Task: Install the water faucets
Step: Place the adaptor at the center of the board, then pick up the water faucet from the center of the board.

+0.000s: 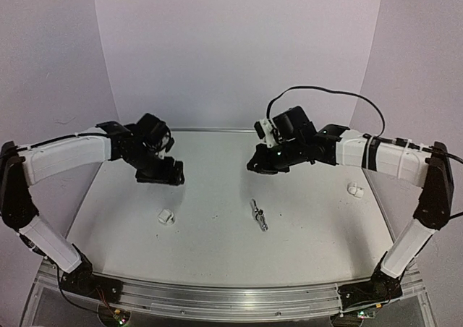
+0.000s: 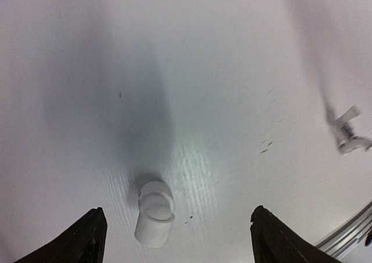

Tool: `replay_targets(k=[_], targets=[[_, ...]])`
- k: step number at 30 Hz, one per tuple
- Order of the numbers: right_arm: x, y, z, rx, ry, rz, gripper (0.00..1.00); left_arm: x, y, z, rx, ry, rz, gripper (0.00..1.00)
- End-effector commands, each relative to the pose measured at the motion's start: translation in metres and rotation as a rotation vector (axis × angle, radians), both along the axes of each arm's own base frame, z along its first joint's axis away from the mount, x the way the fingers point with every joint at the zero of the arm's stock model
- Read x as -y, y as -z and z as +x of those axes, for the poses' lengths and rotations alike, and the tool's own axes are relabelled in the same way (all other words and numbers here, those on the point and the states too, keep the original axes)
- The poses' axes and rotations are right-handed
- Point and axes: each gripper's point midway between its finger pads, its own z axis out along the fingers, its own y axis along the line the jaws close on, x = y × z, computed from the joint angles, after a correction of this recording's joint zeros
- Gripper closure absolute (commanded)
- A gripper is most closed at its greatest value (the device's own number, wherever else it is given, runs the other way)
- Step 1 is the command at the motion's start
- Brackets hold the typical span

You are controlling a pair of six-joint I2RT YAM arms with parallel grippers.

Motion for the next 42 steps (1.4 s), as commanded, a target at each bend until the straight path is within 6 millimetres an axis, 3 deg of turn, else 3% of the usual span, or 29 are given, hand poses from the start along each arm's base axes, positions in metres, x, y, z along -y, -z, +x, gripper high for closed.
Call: replay_targets(k=[1, 3, 6, 10, 14, 21, 24, 33, 37, 39, 42], targets=[[-0.026, -0.084, 0.039, 0.21, 0.125, 0.303, 1.0, 0.015, -0.124, 0.024, 0.274, -0.039, -0.214, 0.11], [-0.013, -0.067, 0.047, 0.227, 0.139, 0.132, 0.99, 0.03, -0.144, 0.021, 0.301, -0.003, -0.331, 0.12], [0.0, -0.026, 0.036, 0.175, 0.069, -0.041, 0.6, 0.049, -0.159, 0.009, 0.313, 0.081, -0.476, 0.13], [0.004, 0.036, 0.001, -0.008, -0.071, -0.182, 0.36, 0.061, -0.161, 0.001, 0.324, 0.143, -0.562, 0.15], [0.004, 0.084, -0.025, -0.164, -0.128, -0.237, 0.3, 0.071, -0.148, 0.0, 0.294, 0.168, -0.593, 0.18], [0.003, 0.146, -0.034, -0.243, 0.056, -0.448, 0.31, 0.081, -0.119, -0.004, 0.224, 0.164, -0.573, 0.23], [0.006, 0.156, -0.035, -0.247, 0.121, -0.48, 0.33, 0.084, -0.112, -0.008, 0.211, 0.167, -0.564, 0.23], [-0.004, 0.174, -0.032, -0.205, 0.149, -0.491, 0.57, 0.084, -0.115, -0.008, 0.227, 0.166, -0.565, 0.24], [-0.014, 0.17, -0.031, -0.159, 0.069, -0.463, 0.61, 0.08, -0.118, -0.007, 0.247, 0.154, -0.561, 0.24], [-0.024, 0.155, -0.029, -0.13, 0.016, -0.391, 0.73, 0.078, -0.122, -0.006, 0.265, 0.146, -0.565, 0.24], [-0.042, 0.118, -0.024, -0.108, -0.037, -0.152, 0.92, 0.076, -0.136, -0.006, 0.312, 0.141, -0.597, 0.24]])
